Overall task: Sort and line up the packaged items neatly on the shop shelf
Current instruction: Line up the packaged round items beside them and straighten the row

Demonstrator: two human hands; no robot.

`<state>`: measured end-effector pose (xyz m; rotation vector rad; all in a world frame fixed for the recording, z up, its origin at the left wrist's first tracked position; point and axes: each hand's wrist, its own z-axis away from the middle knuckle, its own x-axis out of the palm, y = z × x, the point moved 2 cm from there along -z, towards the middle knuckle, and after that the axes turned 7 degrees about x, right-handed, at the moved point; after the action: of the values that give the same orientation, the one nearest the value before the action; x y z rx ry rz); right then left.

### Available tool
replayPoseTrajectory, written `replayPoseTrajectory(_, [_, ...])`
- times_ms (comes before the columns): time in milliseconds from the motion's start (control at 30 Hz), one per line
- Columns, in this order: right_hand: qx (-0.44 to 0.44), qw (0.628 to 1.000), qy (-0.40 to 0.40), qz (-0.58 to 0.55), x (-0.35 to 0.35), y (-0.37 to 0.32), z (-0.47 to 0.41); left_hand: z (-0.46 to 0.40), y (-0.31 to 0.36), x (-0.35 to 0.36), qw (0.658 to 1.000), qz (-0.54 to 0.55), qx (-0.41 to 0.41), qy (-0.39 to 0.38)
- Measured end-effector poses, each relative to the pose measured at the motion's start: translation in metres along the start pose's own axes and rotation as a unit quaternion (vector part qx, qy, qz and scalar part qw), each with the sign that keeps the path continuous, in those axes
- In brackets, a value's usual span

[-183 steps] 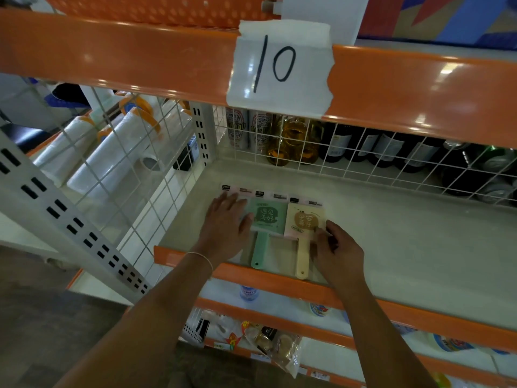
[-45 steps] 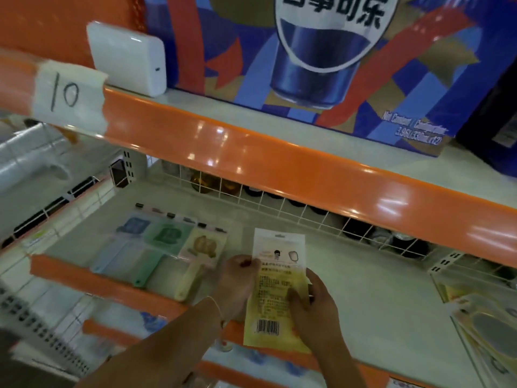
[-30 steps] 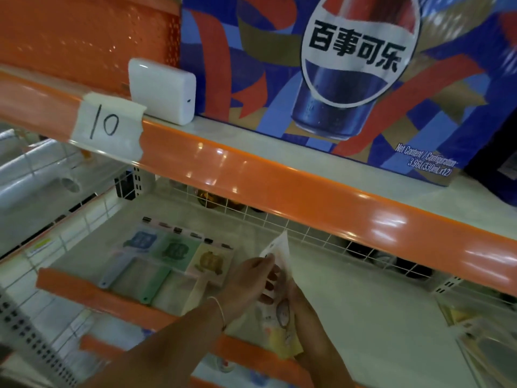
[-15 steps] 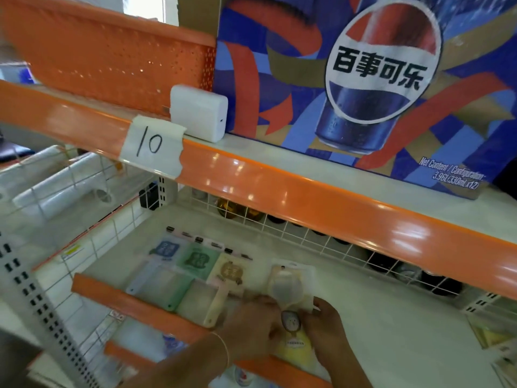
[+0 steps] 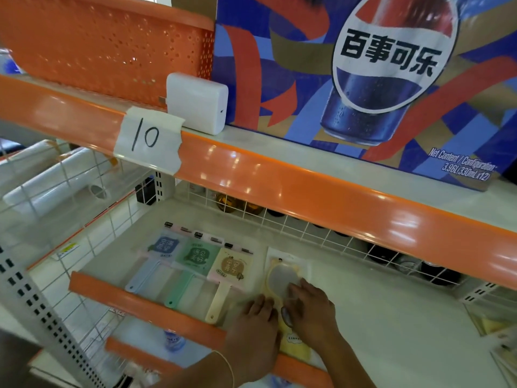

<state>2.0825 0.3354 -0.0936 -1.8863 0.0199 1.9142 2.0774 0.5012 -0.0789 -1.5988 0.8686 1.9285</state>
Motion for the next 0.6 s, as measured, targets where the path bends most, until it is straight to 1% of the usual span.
replayPoseTrajectory(167, [0.009,0.997,0.080,-0.016,0.013,-0.008,0.017,0.003,0.004,-0.009,1.000,-0.002,-0.013,0.017])
replayPoseTrajectory(300, [0.012,0.996,0.090,-0.018,0.017,-0.011,0.022,0.007,0.008,-0.012,1.000,-0.024,-0.007,0.003])
replayPoseTrajectory(400, [0.006,0.997,0.078,-0.009,0.014,-0.014,0.023,0.007,0.008,-0.015,0.999,-0.013,-0.023,0.020])
replayPoseTrajectory(467, [0.002,0.996,0.091,0.014,0.012,-0.013,0.023,0.005,0.008,-0.017,0.999,-0.014,-0.033,0.026])
replayPoseTrajectory(500, [0.004,0.996,0.085,0.019,0.011,-0.014,0.023,0.005,0.009,-0.019,0.999,-0.020,-0.038,0.025])
replayPoseTrajectory(600, [0.004,0.996,0.088,0.023,0.010,-0.016,0.024,0.001,0.015,-0.027,0.998,-0.040,-0.053,0.000])
